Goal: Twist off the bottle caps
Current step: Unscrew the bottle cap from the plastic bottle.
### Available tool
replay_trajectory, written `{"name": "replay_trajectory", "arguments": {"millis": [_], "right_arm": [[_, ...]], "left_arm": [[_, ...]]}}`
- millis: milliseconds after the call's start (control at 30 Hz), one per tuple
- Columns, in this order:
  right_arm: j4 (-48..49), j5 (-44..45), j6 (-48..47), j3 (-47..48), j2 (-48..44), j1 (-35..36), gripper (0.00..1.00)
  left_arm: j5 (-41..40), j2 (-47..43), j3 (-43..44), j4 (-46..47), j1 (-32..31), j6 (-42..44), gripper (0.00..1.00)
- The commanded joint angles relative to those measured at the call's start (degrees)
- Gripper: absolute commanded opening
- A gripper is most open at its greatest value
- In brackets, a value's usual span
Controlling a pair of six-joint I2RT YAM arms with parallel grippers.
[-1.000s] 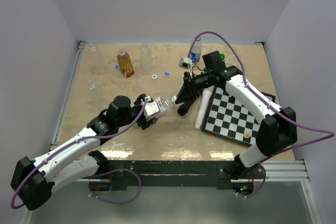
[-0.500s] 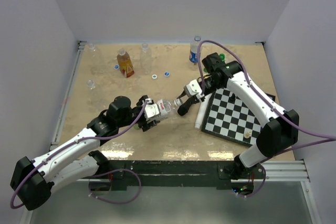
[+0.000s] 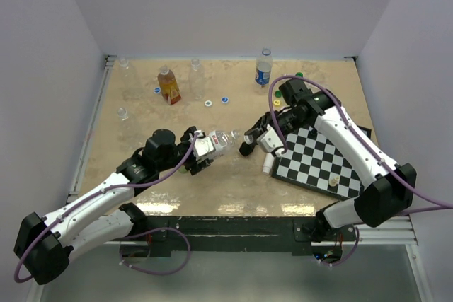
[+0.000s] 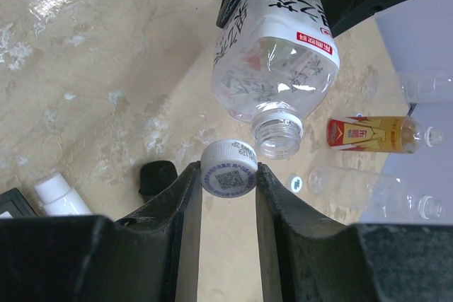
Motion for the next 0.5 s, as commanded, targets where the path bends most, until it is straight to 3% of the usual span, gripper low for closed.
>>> {"name": "replay_trajectory", "arguments": {"millis": [0,467], "right_arm": [[1.3,0.8,-3.6,-0.3,-1.5,0.1,0.11],[1.5,0.3,-3.8,-1.1,-2.3,0.0,0.11]], "left_arm": [[-0.6,-1.0,0.4,3.0,0.2,-0.8,0.00],[-0.4,-1.0,0.4,3.0,0.2,-0.7,0.00]]}}
